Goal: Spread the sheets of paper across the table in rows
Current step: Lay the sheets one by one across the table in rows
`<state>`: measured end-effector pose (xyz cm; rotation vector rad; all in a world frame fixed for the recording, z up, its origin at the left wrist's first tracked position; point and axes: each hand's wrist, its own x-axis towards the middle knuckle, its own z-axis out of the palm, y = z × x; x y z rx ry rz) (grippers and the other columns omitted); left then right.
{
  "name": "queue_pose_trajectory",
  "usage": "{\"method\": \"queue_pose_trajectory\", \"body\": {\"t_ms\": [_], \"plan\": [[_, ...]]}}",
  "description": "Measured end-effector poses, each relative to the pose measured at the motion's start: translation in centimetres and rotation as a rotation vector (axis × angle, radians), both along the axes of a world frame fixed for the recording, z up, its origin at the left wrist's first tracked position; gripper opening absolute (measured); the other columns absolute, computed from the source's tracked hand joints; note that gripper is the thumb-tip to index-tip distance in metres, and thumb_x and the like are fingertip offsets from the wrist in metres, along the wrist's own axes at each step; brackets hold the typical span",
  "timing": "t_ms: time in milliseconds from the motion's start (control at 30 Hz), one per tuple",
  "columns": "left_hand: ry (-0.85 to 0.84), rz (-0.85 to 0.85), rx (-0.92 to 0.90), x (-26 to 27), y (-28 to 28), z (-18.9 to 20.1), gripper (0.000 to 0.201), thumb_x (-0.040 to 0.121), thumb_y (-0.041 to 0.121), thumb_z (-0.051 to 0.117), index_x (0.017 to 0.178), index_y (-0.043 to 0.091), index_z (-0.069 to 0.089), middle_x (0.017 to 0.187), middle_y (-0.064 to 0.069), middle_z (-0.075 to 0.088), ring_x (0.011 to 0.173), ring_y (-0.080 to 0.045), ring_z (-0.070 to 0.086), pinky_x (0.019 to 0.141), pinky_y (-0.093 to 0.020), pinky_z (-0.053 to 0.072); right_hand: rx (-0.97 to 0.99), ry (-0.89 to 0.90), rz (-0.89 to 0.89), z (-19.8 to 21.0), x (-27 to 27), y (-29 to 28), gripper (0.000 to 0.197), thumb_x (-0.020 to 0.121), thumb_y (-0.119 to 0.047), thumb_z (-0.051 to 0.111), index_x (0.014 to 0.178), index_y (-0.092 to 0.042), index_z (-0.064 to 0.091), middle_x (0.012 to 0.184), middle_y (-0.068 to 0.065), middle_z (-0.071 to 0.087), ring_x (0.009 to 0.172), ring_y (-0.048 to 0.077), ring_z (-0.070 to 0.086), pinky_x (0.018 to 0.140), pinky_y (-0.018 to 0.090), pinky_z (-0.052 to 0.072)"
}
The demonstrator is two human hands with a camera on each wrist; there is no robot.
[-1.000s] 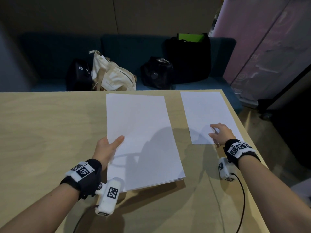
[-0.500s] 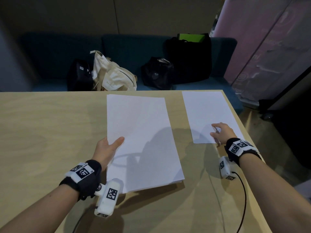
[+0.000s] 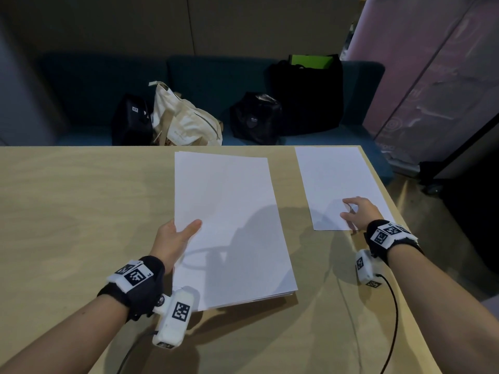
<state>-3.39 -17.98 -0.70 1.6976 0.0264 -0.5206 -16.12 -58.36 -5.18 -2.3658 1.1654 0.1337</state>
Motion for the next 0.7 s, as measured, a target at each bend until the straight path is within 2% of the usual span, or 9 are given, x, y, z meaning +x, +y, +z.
{"method": "queue_pose_trajectory", "body": {"t_ms": [167,200,267,333,400,500,567,633,700], "plan": [[0.008,0.001,0.003,0.2,0.0,-0.1,0.039,0.088,0.014,0.062,0.123,-0.001,0.057,0.117,-0.011,0.064,0.106,-0.025,0.061,0.094,-0.032,0.044,-0.03,-0.056,-0.014,1.0,0.1,1.0,0.047,0.082,-0.027,0.067,0.127,-0.018,0.056,0.149,0.01,0.039,0.132,0.033,0.042,0.111,0.051,0.029],[0.006,0.003,0.006,0.3,0.0,-0.1,0.039,0.087,0.015,0.062,0.123,0.0,0.057,0.117,-0.011,0.065,0.108,-0.025,0.061,0.096,-0.033,0.044,-0.039,-0.092,-0.002,1.5,0.3,1.5,0.044,0.083,-0.027,0.066,0.125,-0.015,0.057,0.145,0.011,0.043,0.128,0.033,0.046,0.109,0.047,0.034],[0.003,0.005,0.001,0.5,-0.1,0.0,0.039,0.087,0.016,0.063,0.121,0.0,0.058,0.117,-0.011,0.066,0.109,-0.026,0.062,0.099,-0.035,0.044,0.009,-0.199,0.028,3.1,1.0,3.4,0.035,0.087,-0.024,0.062,0.118,-0.008,0.062,0.13,0.011,0.057,0.115,0.03,0.055,0.096,0.034,0.042],[0.004,0.007,-0.004,0.7,-0.4,0.2,0.037,0.087,0.016,0.064,0.12,0.0,0.059,0.115,-0.012,0.066,0.108,-0.026,0.062,0.097,-0.035,0.045,0.153,-0.283,0.076,4.8,1.7,6.2,0.026,0.091,-0.024,0.057,0.105,-0.004,0.066,0.107,0.012,0.065,0.097,0.025,0.06,0.082,0.027,0.042],[0.002,0.016,-0.019,0.8,-0.7,0.6,0.036,0.087,0.015,0.063,0.119,-0.001,0.06,0.115,-0.013,0.066,0.107,-0.027,0.063,0.095,-0.035,0.046,0.376,-0.332,0.139,6.4,2.4,9.3,0.026,0.092,-0.026,0.055,0.098,-0.004,0.067,0.093,0.011,0.066,0.08,0.022,0.061,0.071,0.026,0.045],[-0.016,0.027,-0.038,0.7,-0.9,1.1,0.035,0.087,0.012,0.062,0.119,-0.004,0.059,0.114,-0.012,0.064,0.095,-0.024,0.063,0.081,-0.026,0.049,0.587,-0.389,0.185,7.5,3.0,12.9,0.013,0.084,-0.017,0.067,0.093,-0.009,0.064,0.079,0.006,0.064,0.066,0.015,0.061,0.065,0.021,0.053],[-0.02,0.049,-0.061,0.5,-0.8,1.4,0.032,0.087,0.011,0.062,0.116,-0.002,0.059,0.109,-0.011,0.064,0.086,-0.019,0.063,0.072,-0.019,0.052,0.572,-0.41,0.191,7.3,3.5,14.1,0.024,0.074,-0.011,0.077,0.092,-0.011,0.062,0.073,0.002,0.057,0.066,0.016,0.059,0.067,0.025,0.055],[-0.016,0.085,-0.081,0.4,-0.6,1.5,0.032,0.086,0.012,0.064,0.116,0.001,0.06,0.108,-0.011,0.064,0.09,-0.022,0.063,0.084,-0.028,0.051,0.487,-0.446,0.15,6.9,3.9,15.1,0.031,0.067,-0.01,0.082,0.089,-0.014,0.061,0.07,-0.001,0.052,0.068,0.018,0.055,0.074,0.035,0.054],[-0.017,0.113,-0.083,0.5,-0.2,1.5,0.033,0.085,0.014,0.066,0.115,0.002,0.06,0.108,-0.011,0.065,0.097,-0.024,0.063,0.093,-0.034,0.048,0.424,-0.531,0.076,6.8,4.3,15.9,0.032,0.064,-0.007,0.082,0.083,-0.018,0.058,0.064,-0.003,0.05,0.064,0.016,0.052,0.073,0.037,0.051]]}}
